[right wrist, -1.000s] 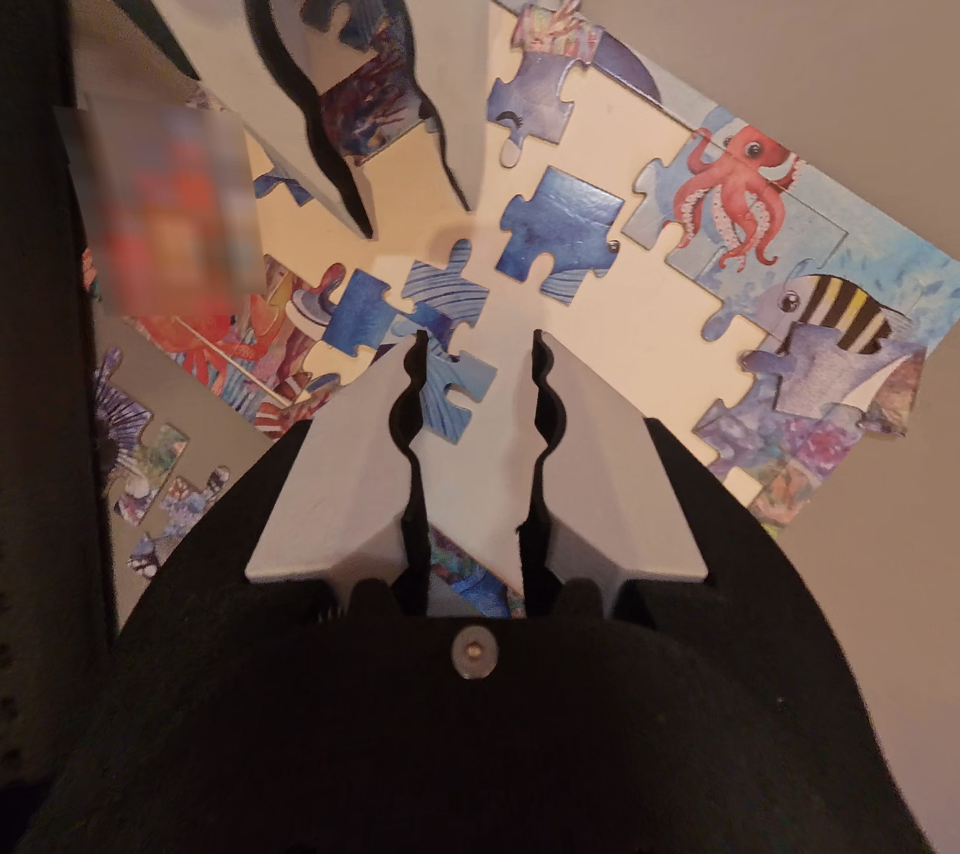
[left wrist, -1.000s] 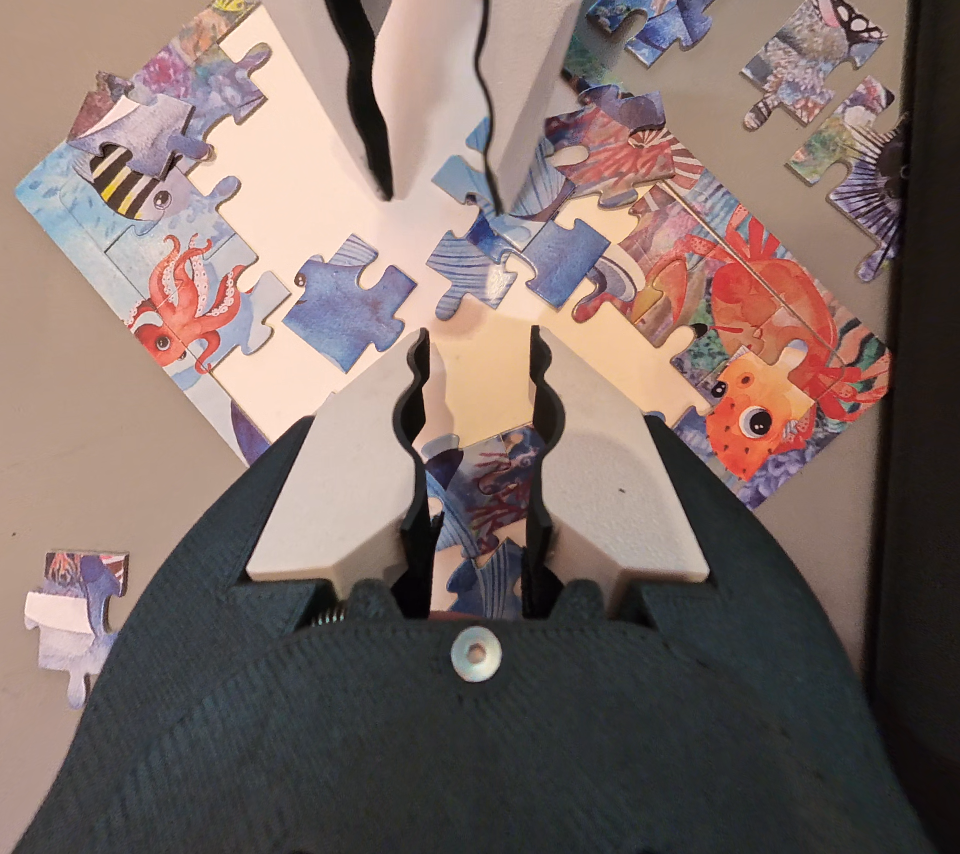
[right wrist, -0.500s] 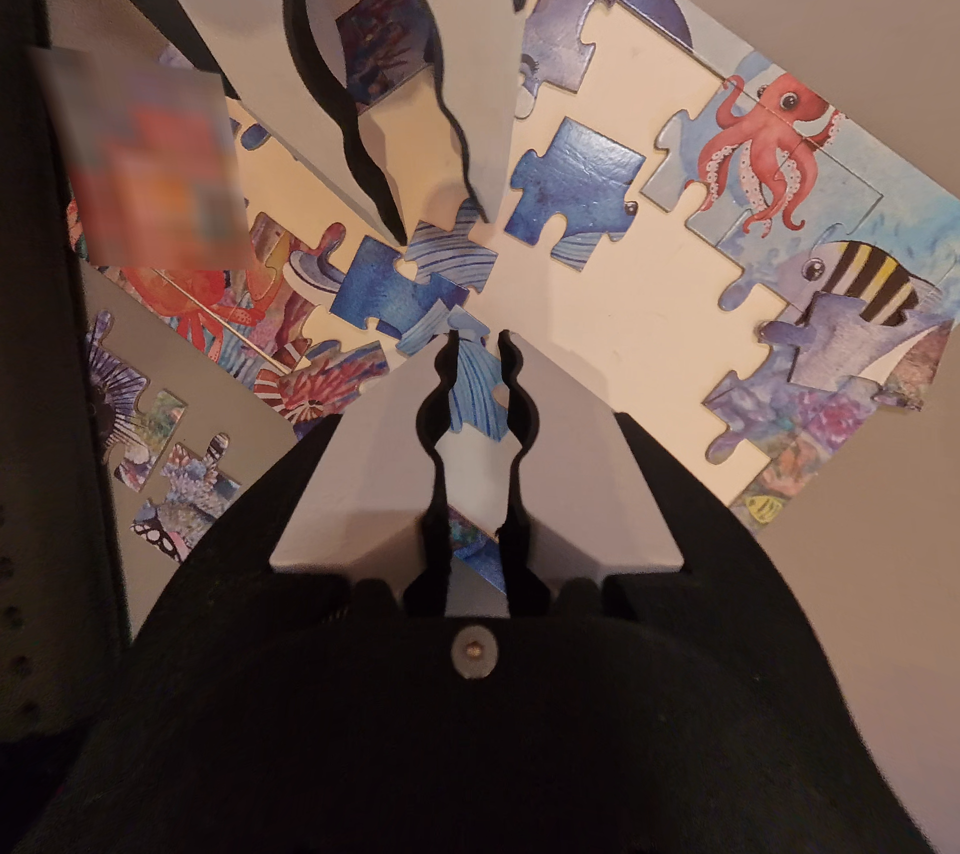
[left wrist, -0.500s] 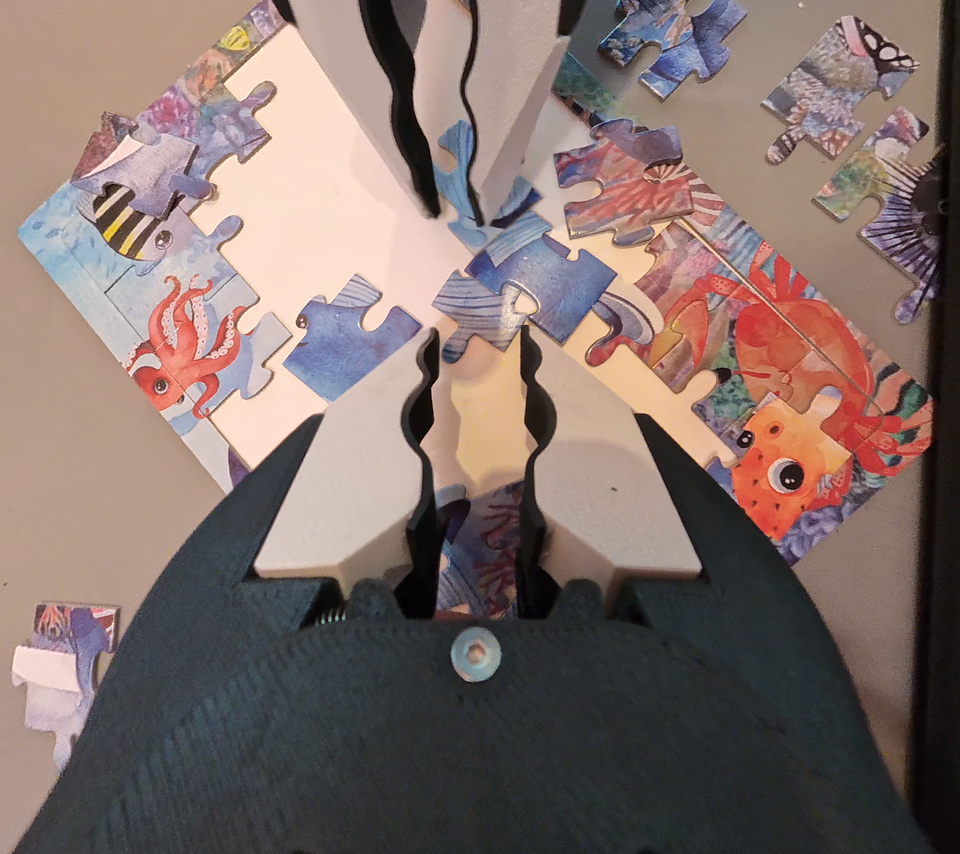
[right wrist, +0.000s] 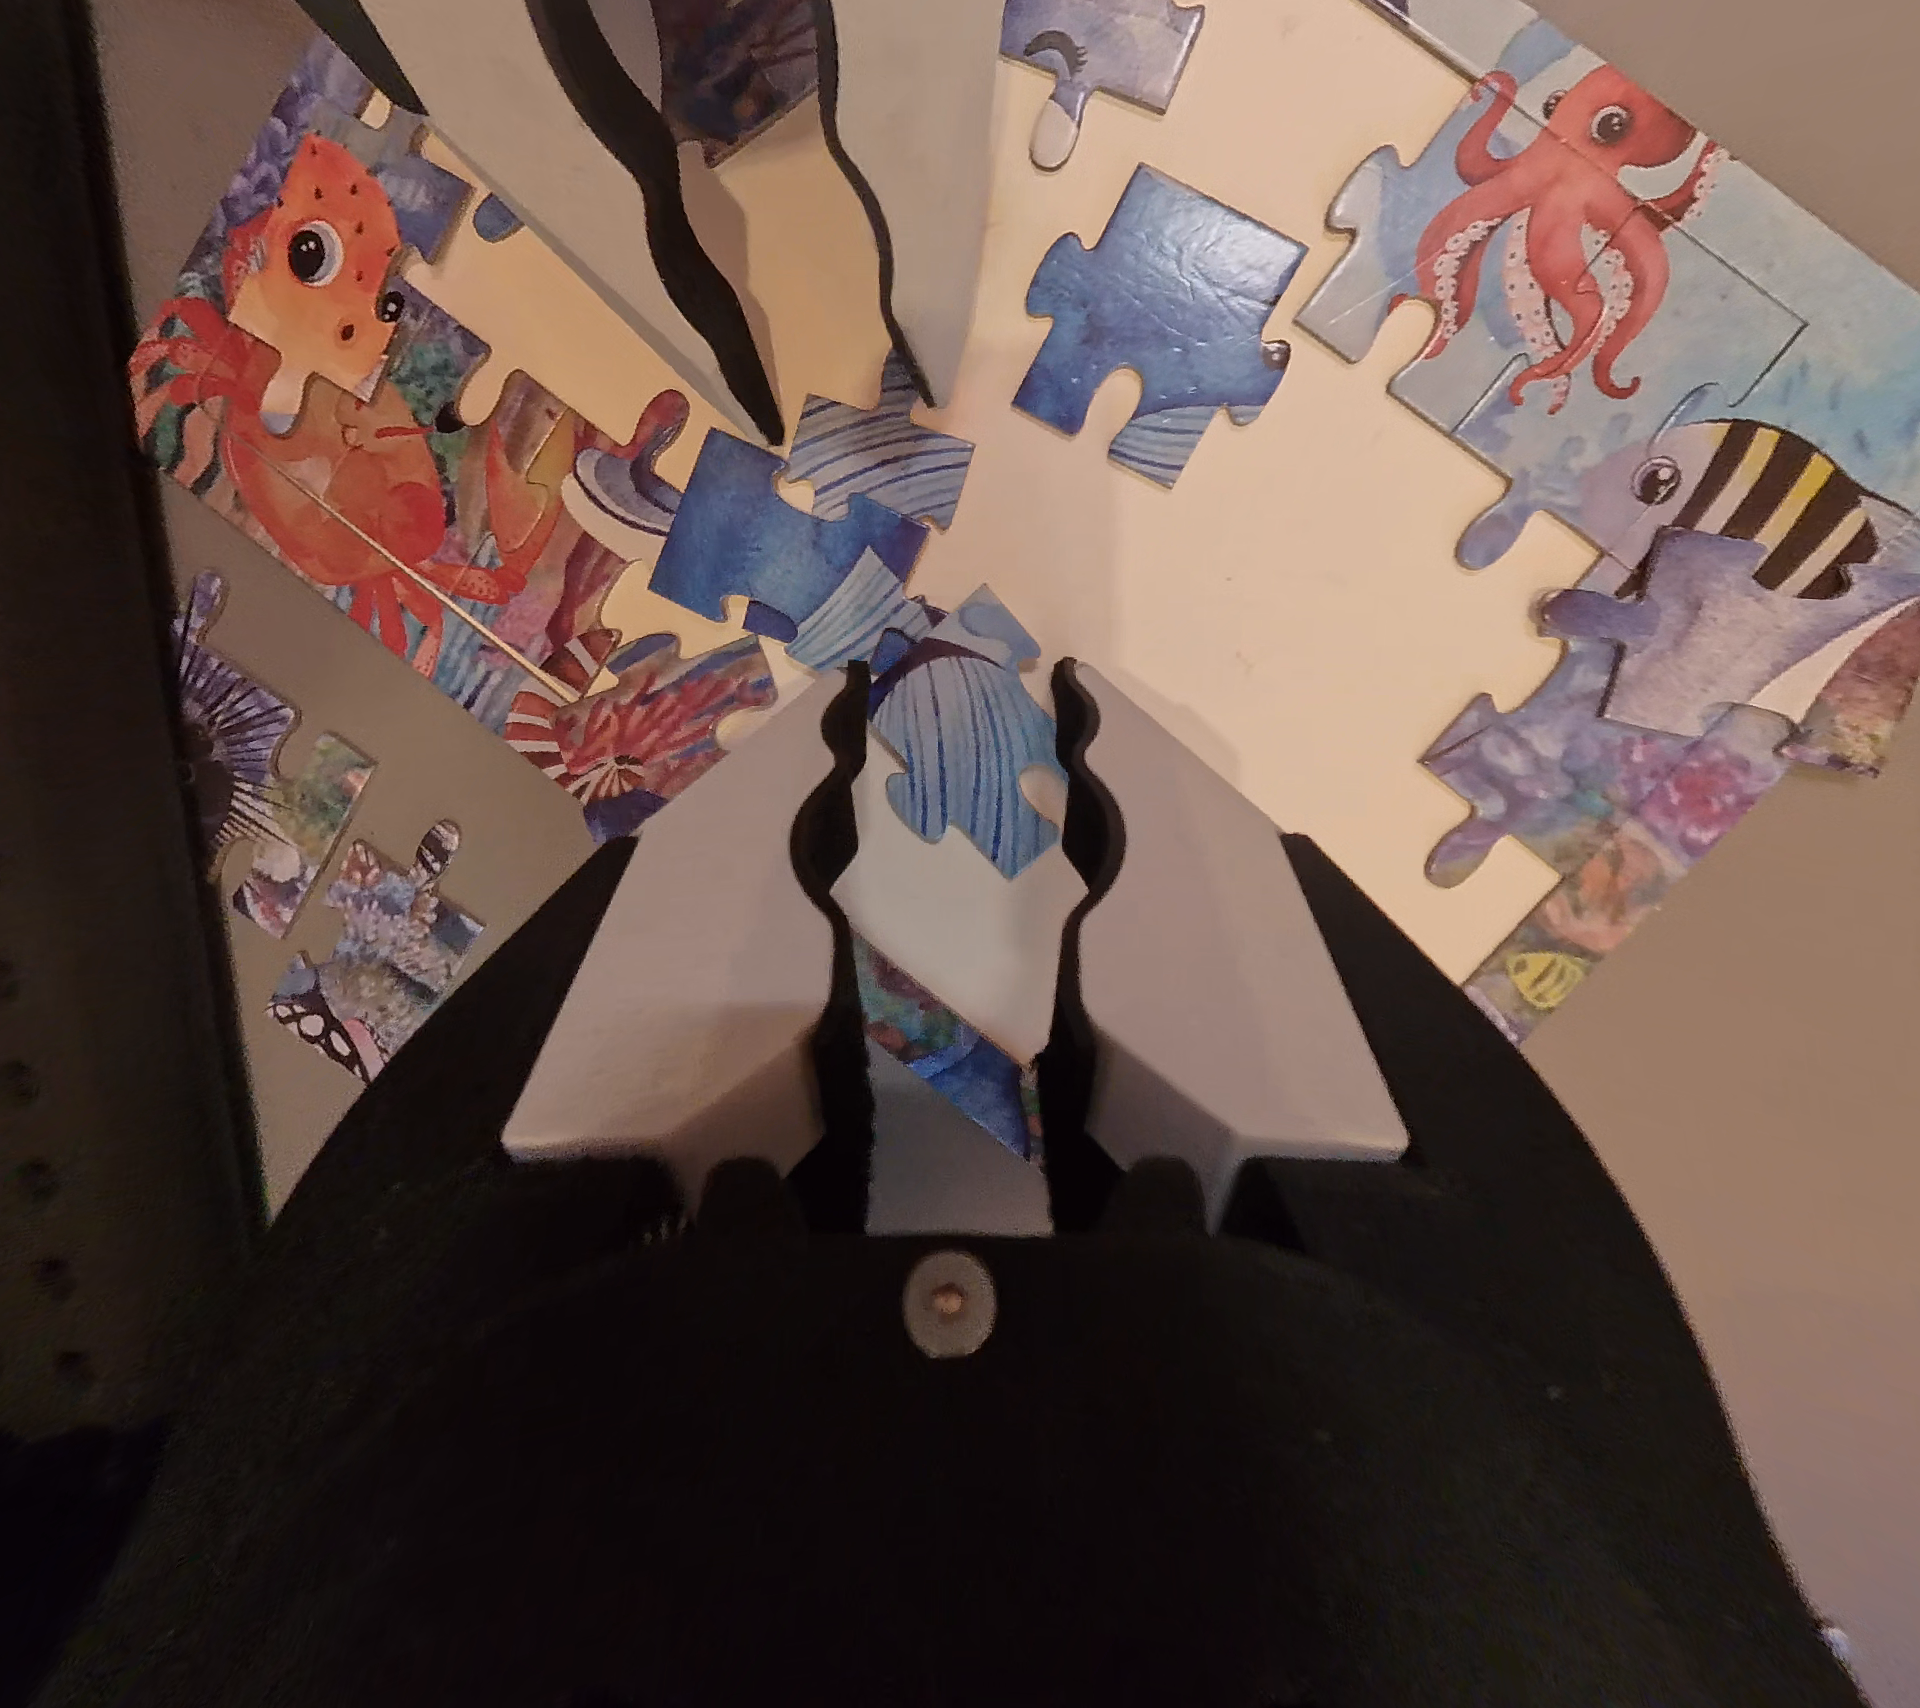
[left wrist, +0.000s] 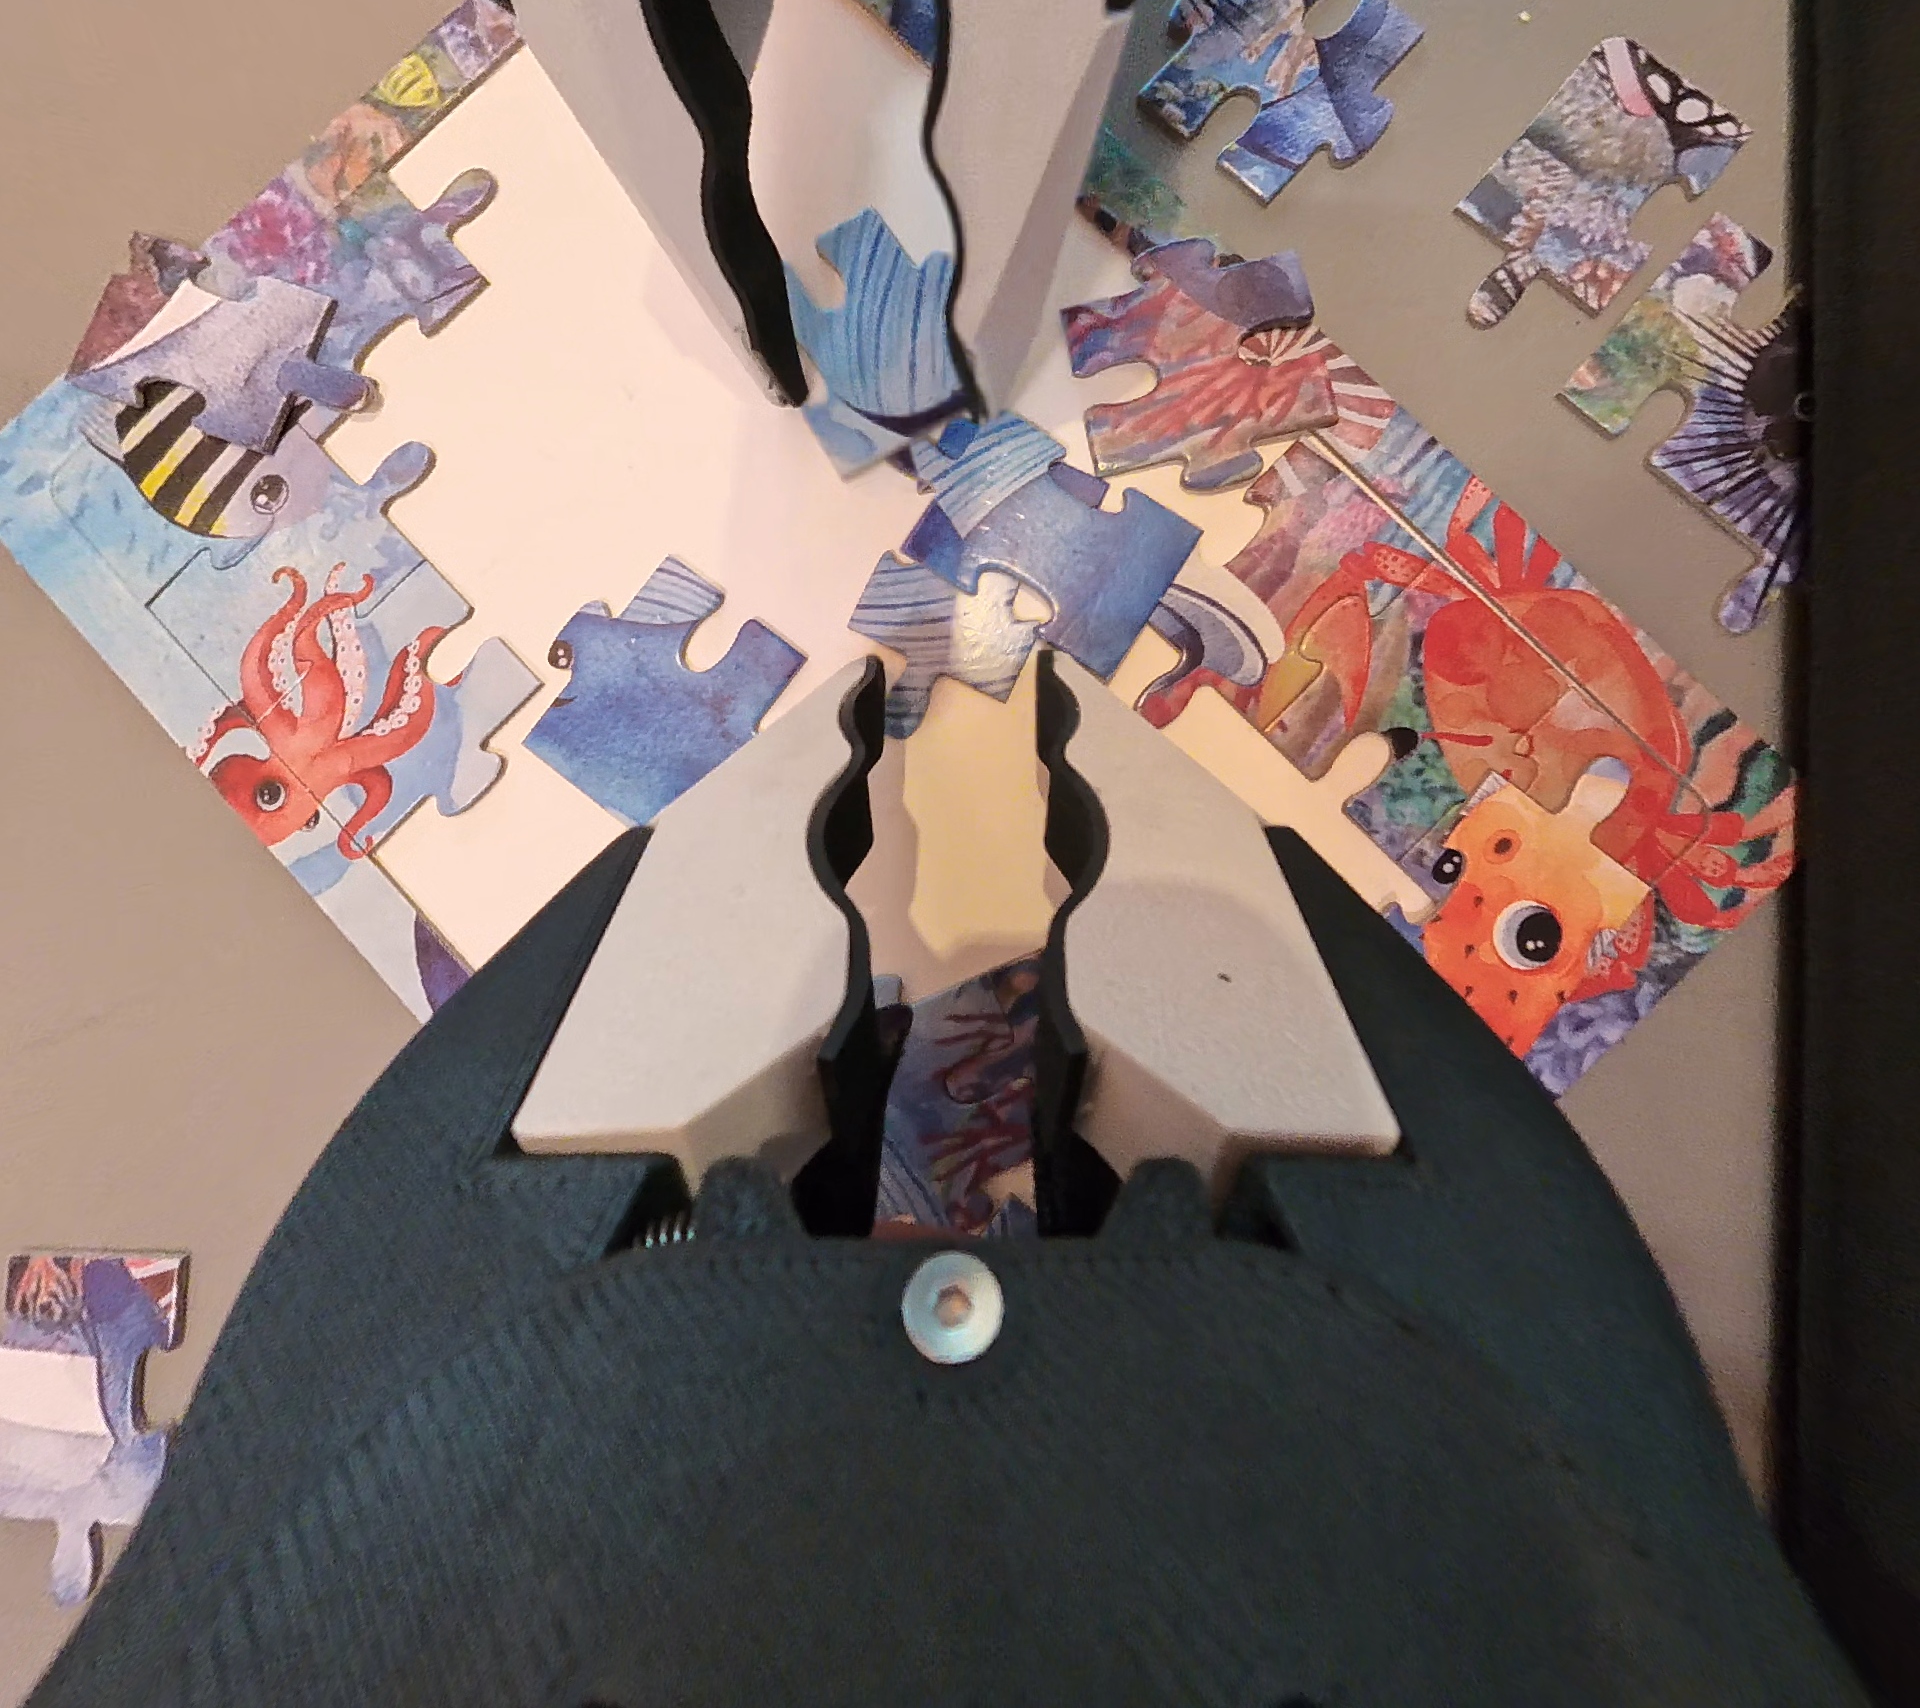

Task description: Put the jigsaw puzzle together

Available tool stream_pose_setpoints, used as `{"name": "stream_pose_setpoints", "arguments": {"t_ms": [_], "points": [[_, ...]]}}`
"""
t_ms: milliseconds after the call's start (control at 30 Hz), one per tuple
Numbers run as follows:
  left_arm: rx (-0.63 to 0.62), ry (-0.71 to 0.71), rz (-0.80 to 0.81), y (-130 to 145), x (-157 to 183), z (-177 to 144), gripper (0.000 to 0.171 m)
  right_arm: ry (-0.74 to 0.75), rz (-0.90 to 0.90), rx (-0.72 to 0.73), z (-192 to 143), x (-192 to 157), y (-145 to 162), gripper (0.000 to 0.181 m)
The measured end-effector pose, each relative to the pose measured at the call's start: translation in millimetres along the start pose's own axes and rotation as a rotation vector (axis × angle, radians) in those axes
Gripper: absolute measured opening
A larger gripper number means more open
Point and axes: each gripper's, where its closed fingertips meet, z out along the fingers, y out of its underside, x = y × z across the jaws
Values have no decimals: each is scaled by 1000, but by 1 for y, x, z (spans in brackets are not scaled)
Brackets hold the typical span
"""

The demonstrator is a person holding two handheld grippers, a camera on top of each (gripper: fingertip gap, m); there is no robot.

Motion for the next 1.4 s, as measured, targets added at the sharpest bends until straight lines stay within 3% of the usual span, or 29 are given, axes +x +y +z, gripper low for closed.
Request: {"name": "stream_pose_setpoints", "arguments": {"t_ms": [100,467,867,1200,1400], "points": [[-3,11,-5,2,1,-1,29,-1,7,1,0,2,1,23],[-15,-15,-4,6,-2,-3,28,9,19,11,-5,4,0,7],[37,-39,-29,-2,-8,-6,28,7,65,111,-18,8,-11,1],[322,23,-287,-45,-24,-21,32,17,221,441,-51,27,-52,0],[428,40,-444,-54,-40,-26,8,48,192,460,-52,25,-57,0]]}}
